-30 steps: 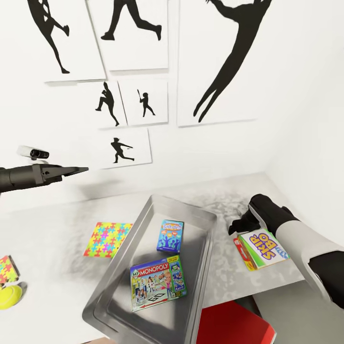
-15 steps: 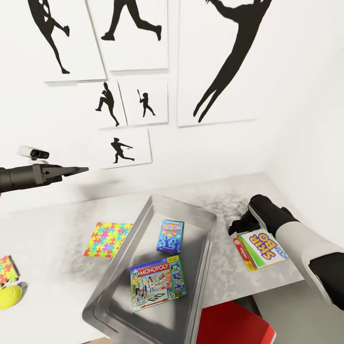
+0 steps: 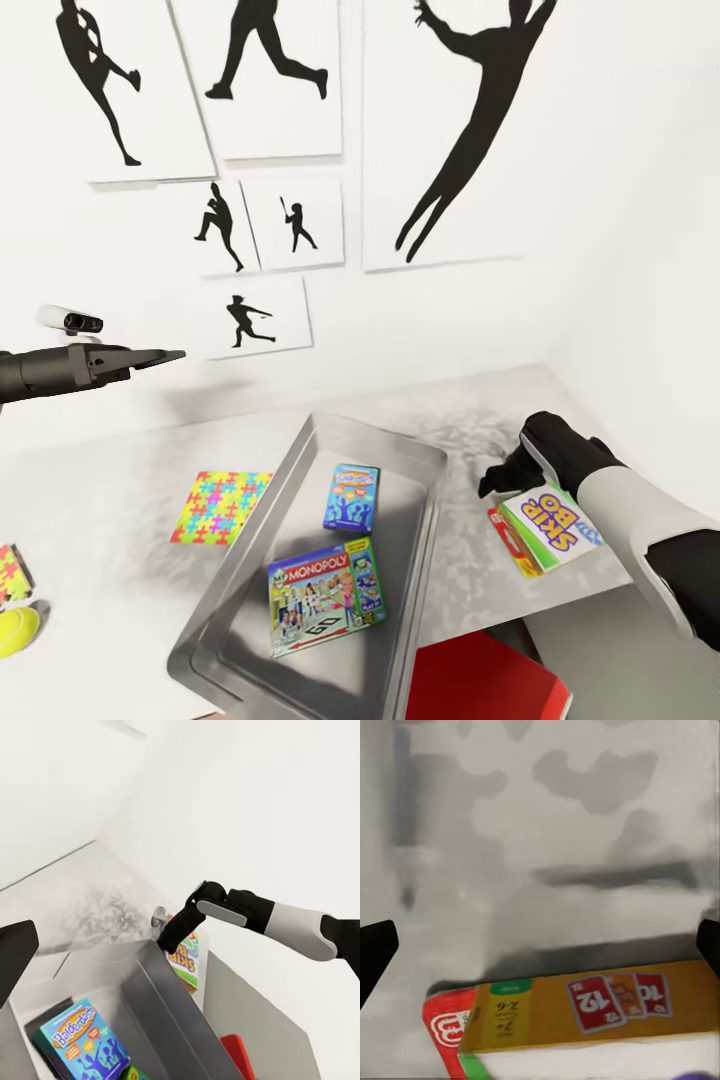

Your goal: Put all the toys in the child's room - the three board games (two on the bed and one on the table), the two jigsaw puzzles on the table, and the tennis ball on the table - inside the toy box on the table in the child's room.

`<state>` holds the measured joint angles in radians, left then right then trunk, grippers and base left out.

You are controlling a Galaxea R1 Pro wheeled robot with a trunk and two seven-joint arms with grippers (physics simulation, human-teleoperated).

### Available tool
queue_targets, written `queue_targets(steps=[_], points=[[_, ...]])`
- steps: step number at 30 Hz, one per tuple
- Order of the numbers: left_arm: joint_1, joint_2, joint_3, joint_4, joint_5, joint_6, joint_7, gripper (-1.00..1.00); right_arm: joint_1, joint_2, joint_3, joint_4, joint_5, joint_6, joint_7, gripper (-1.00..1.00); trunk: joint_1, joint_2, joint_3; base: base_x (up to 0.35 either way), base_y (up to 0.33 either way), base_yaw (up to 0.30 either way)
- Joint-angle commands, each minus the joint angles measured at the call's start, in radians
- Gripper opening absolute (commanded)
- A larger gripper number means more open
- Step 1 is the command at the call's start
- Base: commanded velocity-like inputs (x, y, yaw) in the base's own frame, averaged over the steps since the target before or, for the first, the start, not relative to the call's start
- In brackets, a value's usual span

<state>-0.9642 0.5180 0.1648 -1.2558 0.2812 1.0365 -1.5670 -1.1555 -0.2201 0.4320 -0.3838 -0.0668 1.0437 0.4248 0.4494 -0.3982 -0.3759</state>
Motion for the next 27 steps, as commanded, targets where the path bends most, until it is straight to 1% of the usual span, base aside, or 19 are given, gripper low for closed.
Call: queue_targets(steps=[1, 6, 27], points=[[0.0, 0.0, 0.0, 0.0, 0.0, 0.011, -0.004, 1.0, -0.001, -0.001, 0.008, -0.001, -0.007, 0.003, 0.0, 1.0, 0.001, -0.002, 0.0, 0.0, 0.0, -0.076], [-0.001, 0.0, 0.0, 0.001, 0.0, 0.011, -0.004, 1.0, -0.001, -0.001, 0.008, -0.001, -0.006, 0.003, 0.0, 1.0, 0.001, -0.002, 0.005, 0.0, 0.0, -0.046], [-0.001, -0.002, 0.001, 0.001, 0.001, 0.011, -0.004, 1.0, 0.001, -0.001, 0.008, -0.001, -0.007, 0.003, 0.0, 1.0, 0.001, -0.002, 0.005, -0.008, 0.0, -0.001]])
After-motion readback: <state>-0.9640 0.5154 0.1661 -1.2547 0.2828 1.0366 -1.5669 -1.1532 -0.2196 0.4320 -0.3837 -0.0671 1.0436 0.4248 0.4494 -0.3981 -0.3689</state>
